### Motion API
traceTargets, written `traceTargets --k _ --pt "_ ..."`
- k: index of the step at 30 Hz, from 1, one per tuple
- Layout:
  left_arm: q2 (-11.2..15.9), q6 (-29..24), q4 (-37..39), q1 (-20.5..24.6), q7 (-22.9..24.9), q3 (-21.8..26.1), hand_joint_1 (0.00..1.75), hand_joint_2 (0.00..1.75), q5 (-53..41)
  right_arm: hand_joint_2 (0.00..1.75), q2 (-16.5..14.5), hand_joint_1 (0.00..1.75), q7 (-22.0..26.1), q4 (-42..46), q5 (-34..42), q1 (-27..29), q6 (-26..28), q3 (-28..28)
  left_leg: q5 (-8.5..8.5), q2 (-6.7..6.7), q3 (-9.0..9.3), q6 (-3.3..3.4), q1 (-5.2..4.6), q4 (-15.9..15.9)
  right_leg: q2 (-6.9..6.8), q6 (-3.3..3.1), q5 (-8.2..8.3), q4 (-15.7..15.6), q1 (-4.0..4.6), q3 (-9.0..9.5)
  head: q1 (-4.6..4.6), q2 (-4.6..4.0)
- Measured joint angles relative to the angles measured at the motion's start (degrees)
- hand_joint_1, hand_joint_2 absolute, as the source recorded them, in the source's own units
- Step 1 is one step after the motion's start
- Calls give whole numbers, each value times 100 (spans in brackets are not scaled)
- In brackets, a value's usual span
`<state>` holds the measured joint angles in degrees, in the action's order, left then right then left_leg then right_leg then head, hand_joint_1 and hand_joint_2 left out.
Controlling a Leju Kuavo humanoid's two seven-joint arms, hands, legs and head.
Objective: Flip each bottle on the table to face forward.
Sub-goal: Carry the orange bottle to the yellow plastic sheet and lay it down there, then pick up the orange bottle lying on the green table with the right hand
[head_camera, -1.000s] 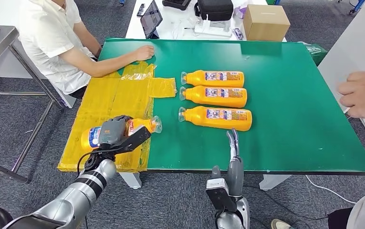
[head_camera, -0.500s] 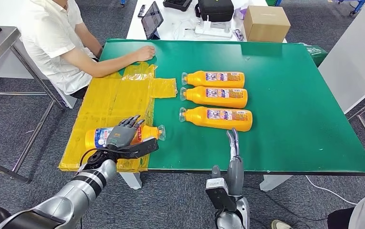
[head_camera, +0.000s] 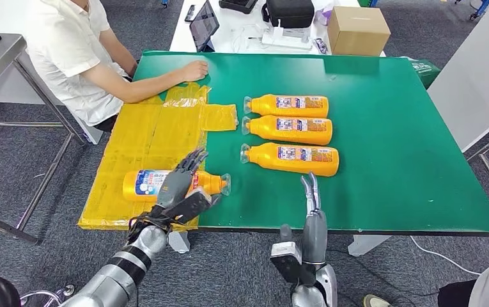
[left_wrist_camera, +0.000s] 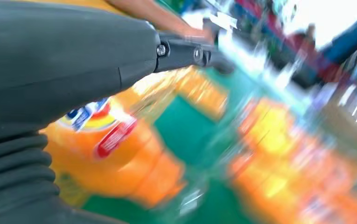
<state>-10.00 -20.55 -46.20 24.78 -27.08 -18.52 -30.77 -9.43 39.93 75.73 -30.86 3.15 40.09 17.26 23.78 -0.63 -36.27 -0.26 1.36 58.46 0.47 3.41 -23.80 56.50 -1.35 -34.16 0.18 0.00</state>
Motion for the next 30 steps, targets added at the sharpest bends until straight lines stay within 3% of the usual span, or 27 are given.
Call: traceTargets --k 3,7,13,16,20,30 --pt "-304 71 -560 -302 228 166 0 175 1826 0 -73 0 3 68 -726 79 0 -211 2 0 -5 0 -1 0 0 0 0 -1 0 -5 1 0" --pt "-535 -18 -1017 -484 330 166 0 175 3388 175 -101 0 5 200 -1477 122 1 -613 3 1 -8 1 0 0 0 0 0 -2 0 -8 2 -1" --pt "-540 -618 -1518 -633 -74 -184 0 175 3856 175 -34 0 4 282 -2456 114 2 -1197 1 1 -8 1 0 0 0 0 1 -1 0 -7 1 0" --pt "-514 -823 -1754 -768 -116 -416 0 175 3838 175 63 0 -167 -119 -3047 -23 5 -1548 2 1 -9 1 -1 0 0 1 1 -2 0 -7 -1 0" --pt "-510 -908 -1891 -1012 -206 -738 0 175 3740 0 453 0 -612 -1009 -3142 -281 7 -1730 2 -15 -15 4 -6 0 -11 3 0 -4 -4 -6 2 0" --pt "-579 -1110 -1817 -1136 -406 -1261 0 175 3831 0 951 0 -957 -2080 -3397 -797 9 -1826 0 -15 -15 6 -3 2 -11 4 2 -3 -2 -10 -1 0"
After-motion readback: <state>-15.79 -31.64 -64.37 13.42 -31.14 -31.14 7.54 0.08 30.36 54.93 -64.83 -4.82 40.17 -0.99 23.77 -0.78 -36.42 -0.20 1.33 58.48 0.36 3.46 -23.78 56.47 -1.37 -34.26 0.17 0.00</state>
